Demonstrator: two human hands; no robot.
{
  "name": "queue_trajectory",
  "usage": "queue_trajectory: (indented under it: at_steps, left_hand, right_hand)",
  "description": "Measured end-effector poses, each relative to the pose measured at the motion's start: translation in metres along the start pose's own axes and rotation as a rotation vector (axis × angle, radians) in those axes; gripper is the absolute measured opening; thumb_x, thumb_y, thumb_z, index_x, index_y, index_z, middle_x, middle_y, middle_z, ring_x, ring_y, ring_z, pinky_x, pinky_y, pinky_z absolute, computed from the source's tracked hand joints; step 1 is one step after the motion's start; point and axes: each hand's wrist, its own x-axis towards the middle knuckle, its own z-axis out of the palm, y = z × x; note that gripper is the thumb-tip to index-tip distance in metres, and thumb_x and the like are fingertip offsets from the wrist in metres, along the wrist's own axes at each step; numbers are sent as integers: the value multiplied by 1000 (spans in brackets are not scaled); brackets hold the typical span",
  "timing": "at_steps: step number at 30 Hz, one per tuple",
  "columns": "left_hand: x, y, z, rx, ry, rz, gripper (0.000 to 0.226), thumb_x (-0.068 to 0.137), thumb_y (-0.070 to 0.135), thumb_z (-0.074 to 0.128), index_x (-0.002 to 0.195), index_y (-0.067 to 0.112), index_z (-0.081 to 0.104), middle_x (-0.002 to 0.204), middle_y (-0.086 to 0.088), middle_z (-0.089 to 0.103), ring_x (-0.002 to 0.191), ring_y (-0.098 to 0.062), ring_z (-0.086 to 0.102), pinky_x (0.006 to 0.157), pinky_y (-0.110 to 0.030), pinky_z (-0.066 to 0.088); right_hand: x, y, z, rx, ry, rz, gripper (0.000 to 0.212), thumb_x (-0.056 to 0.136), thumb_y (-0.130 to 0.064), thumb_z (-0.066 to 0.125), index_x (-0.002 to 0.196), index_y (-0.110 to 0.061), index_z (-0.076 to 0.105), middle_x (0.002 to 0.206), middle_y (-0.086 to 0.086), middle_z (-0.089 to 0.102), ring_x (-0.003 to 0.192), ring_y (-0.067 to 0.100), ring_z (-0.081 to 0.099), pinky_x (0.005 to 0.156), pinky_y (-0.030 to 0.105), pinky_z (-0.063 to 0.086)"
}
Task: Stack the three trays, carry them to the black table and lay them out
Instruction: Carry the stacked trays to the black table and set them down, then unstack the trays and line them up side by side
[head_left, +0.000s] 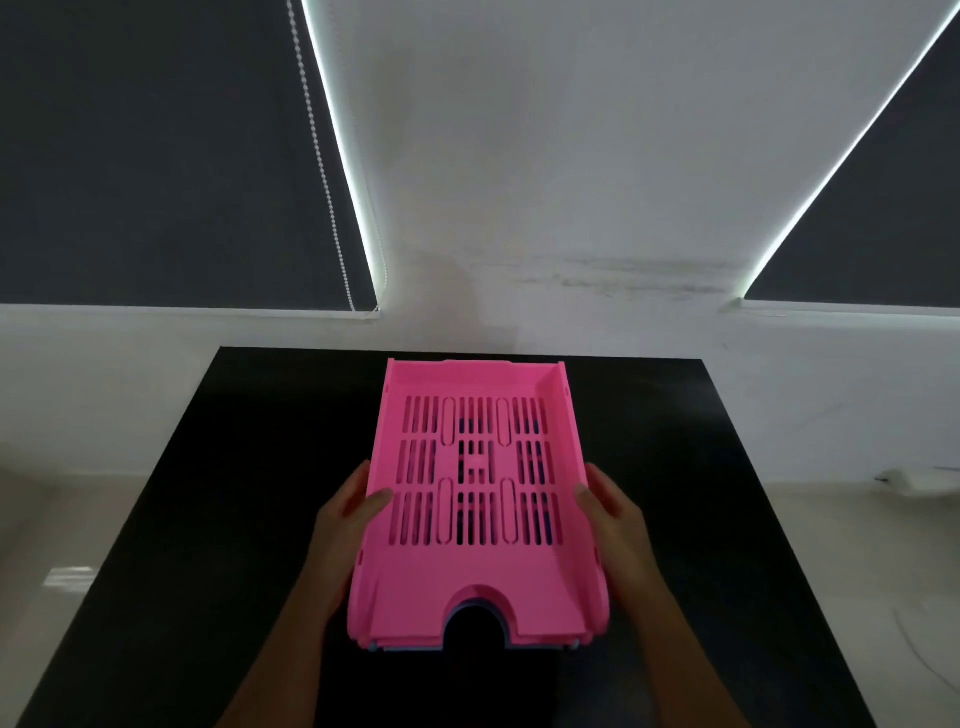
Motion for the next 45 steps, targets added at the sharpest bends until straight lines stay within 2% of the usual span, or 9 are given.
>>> queue_trajectory:
  at_steps: [5, 10, 18, 26, 29, 34, 39, 42, 45]
  left_hand:
    - [0, 17, 16, 103, 12, 108, 43, 98, 12, 52, 138, 26, 56, 110, -16, 74, 95, -36, 73, 85, -55, 59]
    - [-13, 37, 40, 145, 25, 184, 38, 98, 12, 53, 133, 26, 61, 111, -9, 75, 99, -34, 72, 89, -55, 56]
    - [-31, 46, 170, 285, -56, 246, 40, 95, 17, 60, 134, 27, 59, 119, -2, 74, 107, -24, 72, 96, -55, 55]
    - [-24, -7, 292, 391, -103, 73, 62, 87, 40, 64, 144, 25, 46, 139, 8, 56, 126, -17, 55, 111, -49, 41]
    - [-13, -38, 304, 405, -44, -21, 66, 77, 46, 64, 138, 20, 54, 131, -1, 67, 117, -21, 64, 106, -53, 48]
    - [-18, -56, 320, 478, 35, -107, 24, 94, 16, 58, 117, 16, 67, 96, 2, 74, 88, -16, 71, 86, -43, 59]
    - [-21, -64, 333, 493, 72, -110, 25, 98, 12, 53, 120, 23, 56, 82, 19, 59, 73, 5, 56, 60, -17, 40]
    - [-19, -62, 336, 530, 56, -92, 30, 98, 12, 53, 126, 21, 58, 90, 15, 64, 76, 4, 59, 64, -18, 48]
    - [-20, -50, 337, 504, 75, -61, 46, 98, 14, 54, 143, 16, 47, 128, 6, 61, 94, -2, 62, 87, -29, 53]
  right_hand:
    - [-5, -14, 9, -95, -45, -131, 34, 101, -20, 54, 117, -48, 63, 102, -12, 77, 89, 14, 76, 73, 32, 64]
    - [-9, -23, -9, -80, -28, -165, 34, 101, -19, 55, 127, -38, 65, 111, -8, 77, 97, 17, 76, 80, 38, 63]
    - [-7, -41, -140, -145, 109, -164, 40, 100, -17, 55, 137, -32, 61, 110, -8, 77, 95, 16, 76, 74, 34, 63]
    - [4, -19, -259, -240, 205, -74, 38, 102, -16, 51, 123, -45, 66, 104, -10, 77, 92, 18, 75, 81, 42, 62]
    - [12, 1, -272, -276, 193, -38, 38, 102, -15, 50, 128, -39, 65, 105, -10, 76, 91, 14, 74, 82, 39, 61]
    - [26, 31, -284, -347, 138, 39, 40, 101, -12, 47, 132, -30, 66, 107, -4, 76, 96, 18, 73, 89, 44, 60]
    - [33, 40, -290, -391, 101, 80, 39, 102, -11, 44, 132, -25, 64, 105, -2, 74, 92, 13, 72, 77, 31, 60]
    - [37, 41, -291, -420, 118, 85, 35, 101, -11, 45, 125, -25, 66, 101, -2, 75, 88, 13, 73, 74, 30, 60]
    - [40, 32, -281, -441, 260, 80, 18, 100, -9, 44, 99, -10, 63, 81, -5, 67, 73, 13, 69, 60, 20, 53]
